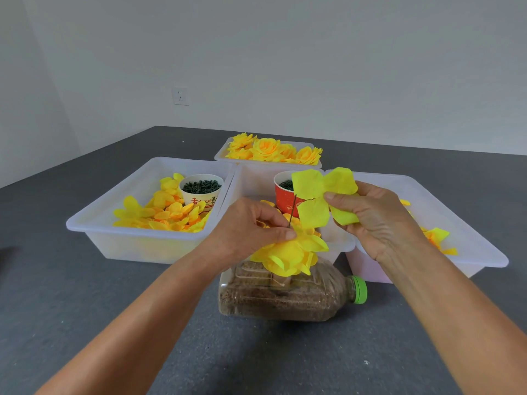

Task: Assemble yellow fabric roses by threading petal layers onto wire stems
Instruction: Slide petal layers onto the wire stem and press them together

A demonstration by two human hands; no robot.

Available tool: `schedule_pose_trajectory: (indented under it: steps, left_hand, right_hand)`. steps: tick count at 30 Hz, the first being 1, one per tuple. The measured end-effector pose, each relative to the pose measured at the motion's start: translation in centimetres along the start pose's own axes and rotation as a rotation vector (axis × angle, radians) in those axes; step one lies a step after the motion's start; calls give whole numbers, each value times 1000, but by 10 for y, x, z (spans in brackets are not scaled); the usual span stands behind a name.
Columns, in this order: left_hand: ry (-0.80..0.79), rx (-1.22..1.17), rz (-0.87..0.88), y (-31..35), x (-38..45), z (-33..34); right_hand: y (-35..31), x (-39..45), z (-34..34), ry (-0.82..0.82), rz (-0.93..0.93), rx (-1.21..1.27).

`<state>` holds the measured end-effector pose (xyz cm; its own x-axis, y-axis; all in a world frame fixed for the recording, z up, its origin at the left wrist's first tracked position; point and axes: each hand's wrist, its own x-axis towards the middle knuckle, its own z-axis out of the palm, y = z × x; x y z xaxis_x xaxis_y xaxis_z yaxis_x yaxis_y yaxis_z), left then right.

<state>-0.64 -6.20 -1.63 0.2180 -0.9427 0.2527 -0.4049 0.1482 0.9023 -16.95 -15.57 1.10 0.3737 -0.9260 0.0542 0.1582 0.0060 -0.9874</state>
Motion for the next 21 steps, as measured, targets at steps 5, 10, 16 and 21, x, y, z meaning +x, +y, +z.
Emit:
schedule_pose_trajectory:
  steps: [5,10,16,21]
  left_hand:
    - [15,-37,3,-3,1,2]
    - [13,-47,16,-6,1,3]
    - [9,-44,22,-8,1,2]
    - [4,-46,15,-8,2,3]
  right_hand:
    - [-1,-1,8,-17,-56,-25]
    - [-1,-3,17,-34,-53,-33]
    - [1,-1,20,-10,-41,-63]
    - [-1,-4,22,-36,-90,-96]
